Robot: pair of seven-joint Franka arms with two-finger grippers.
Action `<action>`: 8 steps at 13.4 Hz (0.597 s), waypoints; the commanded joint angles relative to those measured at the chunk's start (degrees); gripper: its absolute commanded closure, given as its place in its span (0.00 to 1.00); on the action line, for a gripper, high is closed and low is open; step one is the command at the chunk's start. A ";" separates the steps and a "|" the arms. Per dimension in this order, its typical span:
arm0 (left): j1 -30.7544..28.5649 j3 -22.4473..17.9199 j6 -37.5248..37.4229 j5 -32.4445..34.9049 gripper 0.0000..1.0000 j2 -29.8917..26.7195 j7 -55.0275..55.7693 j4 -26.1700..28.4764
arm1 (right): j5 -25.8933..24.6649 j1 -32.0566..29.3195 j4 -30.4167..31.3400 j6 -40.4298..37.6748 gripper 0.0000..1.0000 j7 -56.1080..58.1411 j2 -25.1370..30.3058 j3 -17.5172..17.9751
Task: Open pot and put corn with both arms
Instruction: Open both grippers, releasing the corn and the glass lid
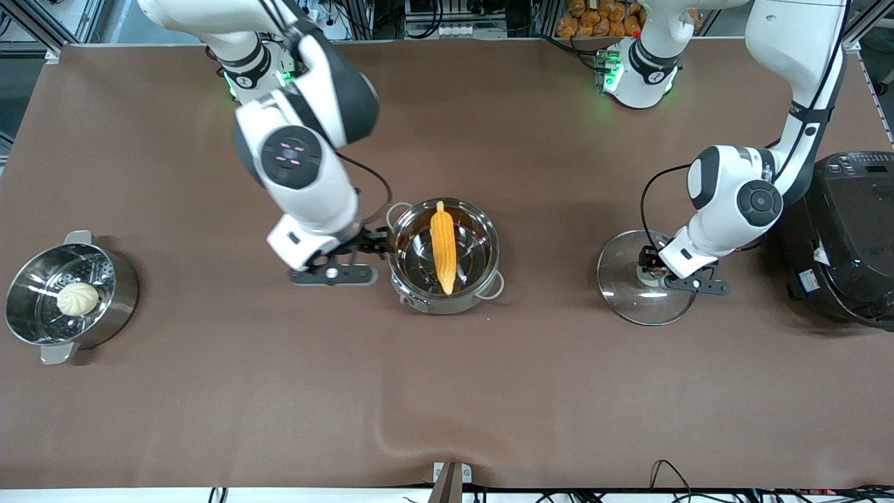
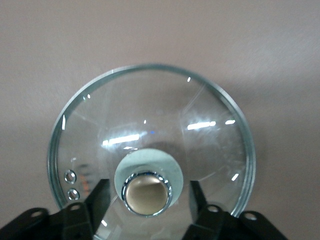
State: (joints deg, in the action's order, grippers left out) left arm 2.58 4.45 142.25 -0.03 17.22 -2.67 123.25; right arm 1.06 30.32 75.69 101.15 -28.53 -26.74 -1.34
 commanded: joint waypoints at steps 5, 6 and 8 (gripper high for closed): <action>-0.47 4.60 -30.37 -0.33 0.00 -10.98 0.83 -19.03 | 0.69 -13.77 10.24 -4.22 0.00 11.28 15.29 1.25; -0.56 4.69 -35.59 -0.33 0.00 -10.63 0.48 -25.27 | 0.35 -15.71 11.74 -4.12 0.00 12.52 17.84 1.08; -0.30 4.60 -40.72 -0.68 0.00 -10.71 1.00 -32.34 | -0.01 -20.89 13.16 -6.83 0.00 12.71 22.15 1.16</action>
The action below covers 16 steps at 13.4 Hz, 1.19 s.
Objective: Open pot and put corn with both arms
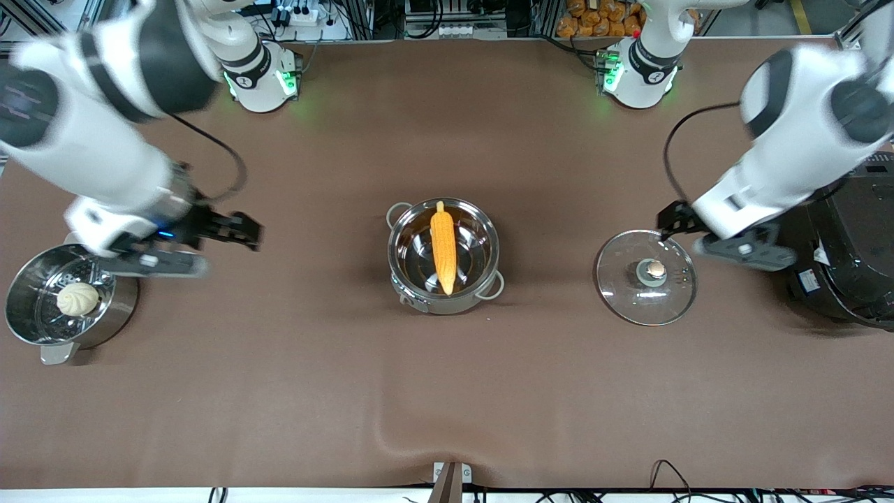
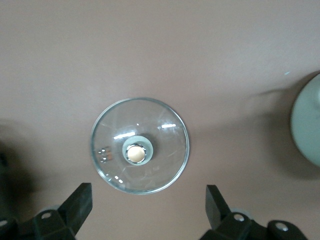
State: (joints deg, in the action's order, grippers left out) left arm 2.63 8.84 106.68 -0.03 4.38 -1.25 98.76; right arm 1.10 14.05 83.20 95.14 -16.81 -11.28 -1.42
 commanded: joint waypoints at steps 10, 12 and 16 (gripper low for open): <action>-5.54 -3.66 -20.45 2.47 0.00 0.73 0.02 -18.15 | 0.84 -15.55 0.30 -7.86 0.00 7.76 10.14 1.16; -5.53 -3.48 -21.69 2.58 0.00 -0.15 2.47 -18.17 | 0.14 -16.68 0.83 -9.25 0.00 10.81 10.23 0.99; -5.27 -2.78 -21.69 2.92 0.00 -1.38 9.83 -16.77 | -0.31 -18.36 1.09 -10.85 0.00 12.25 10.76 1.07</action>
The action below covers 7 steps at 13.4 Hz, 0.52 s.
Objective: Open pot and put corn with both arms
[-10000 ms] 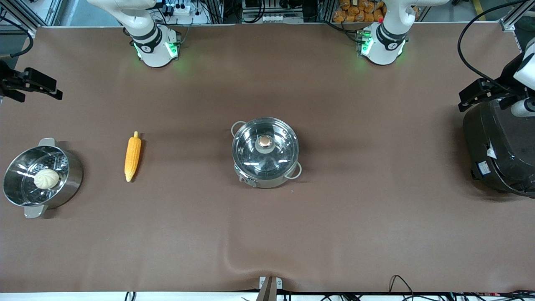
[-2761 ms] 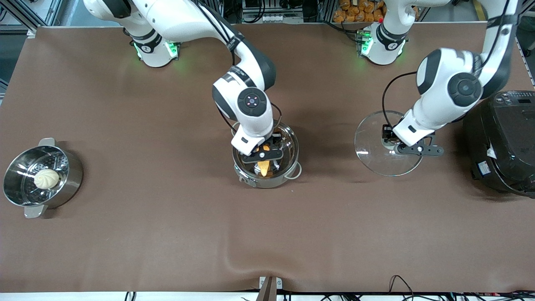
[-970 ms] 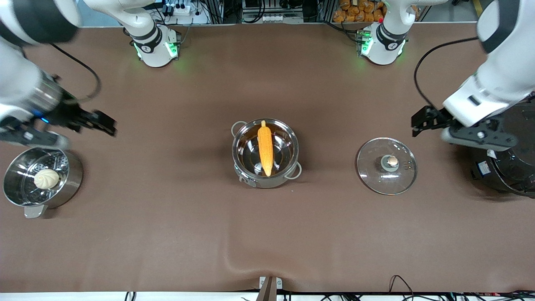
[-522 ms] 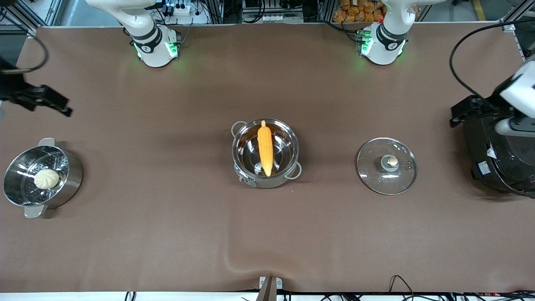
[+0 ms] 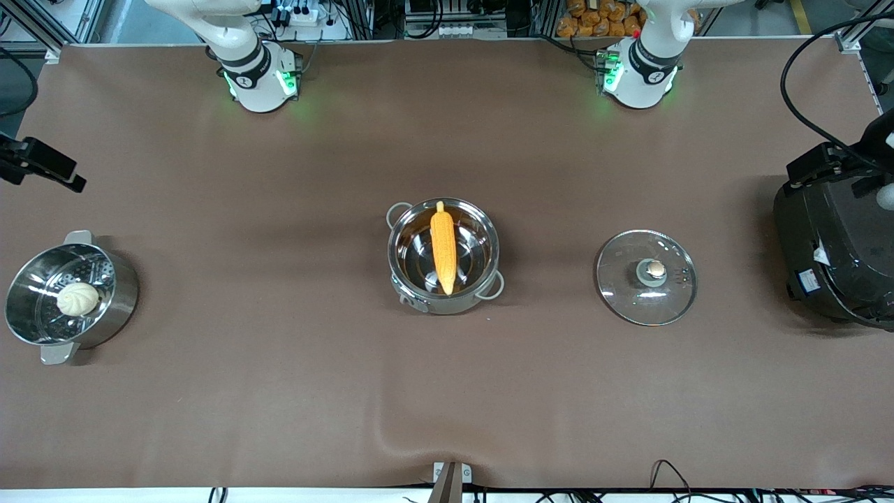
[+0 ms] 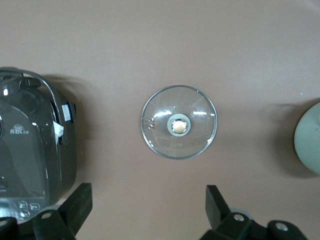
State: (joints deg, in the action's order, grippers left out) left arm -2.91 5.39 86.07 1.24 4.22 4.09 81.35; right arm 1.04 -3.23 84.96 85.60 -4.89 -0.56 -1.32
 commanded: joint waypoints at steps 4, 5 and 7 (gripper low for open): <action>0.62 1.02 -1.08 1.48 0.00 -1.50 4.97 1.09 | 0.45 -0.63 -0.84 -0.88 0.00 -2.58 -0.14 1.23; 0.71 1.02 -1.08 1.66 0.00 -1.41 4.79 1.09 | 0.54 -0.63 -0.84 -0.88 0.00 -2.58 -0.15 1.23; 0.80 1.02 -1.08 2.10 0.00 -1.32 2.00 1.18 | 0.54 -0.63 -0.84 -0.96 0.00 -2.58 -0.32 1.23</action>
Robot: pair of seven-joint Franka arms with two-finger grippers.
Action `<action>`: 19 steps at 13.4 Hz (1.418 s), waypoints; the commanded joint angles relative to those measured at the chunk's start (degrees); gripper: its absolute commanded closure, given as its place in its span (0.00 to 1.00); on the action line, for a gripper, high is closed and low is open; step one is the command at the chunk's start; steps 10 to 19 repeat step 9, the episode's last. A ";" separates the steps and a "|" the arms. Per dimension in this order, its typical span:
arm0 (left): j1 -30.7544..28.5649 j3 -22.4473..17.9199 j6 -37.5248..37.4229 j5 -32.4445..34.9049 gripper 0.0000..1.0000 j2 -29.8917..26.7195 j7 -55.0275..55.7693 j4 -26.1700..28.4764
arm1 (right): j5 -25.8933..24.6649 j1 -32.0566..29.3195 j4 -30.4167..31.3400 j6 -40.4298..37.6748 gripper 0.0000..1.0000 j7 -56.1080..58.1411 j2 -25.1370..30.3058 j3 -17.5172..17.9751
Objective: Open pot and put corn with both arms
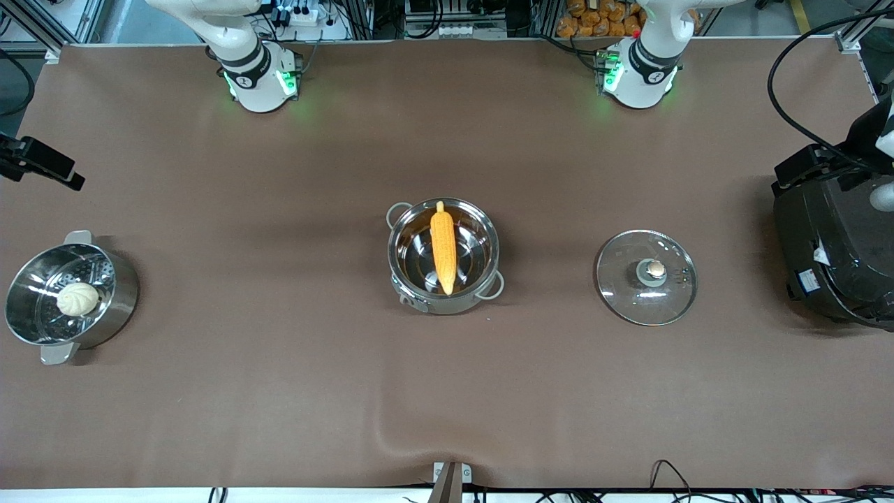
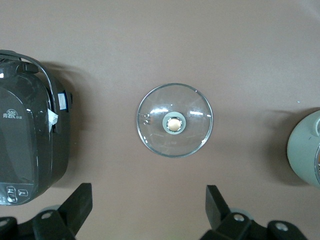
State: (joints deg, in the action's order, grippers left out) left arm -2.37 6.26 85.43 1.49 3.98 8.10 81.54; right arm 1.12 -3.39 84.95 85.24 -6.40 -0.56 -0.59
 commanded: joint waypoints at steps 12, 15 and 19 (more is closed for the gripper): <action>0.26 0.06 -0.44 1.85 0.00 -0.91 -3.27 0.55 | 2.57 0.49 -1.89 -0.78 0.00 0.68 -2.42 0.59; 0.26 0.06 -0.44 1.85 0.00 -0.91 -3.27 0.55 | 2.57 0.49 -1.89 -0.78 0.00 0.68 -2.42 0.59; 0.26 0.06 -0.44 1.85 0.00 -0.91 -3.27 0.55 | 2.57 0.49 -1.89 -0.78 0.00 0.68 -2.42 0.59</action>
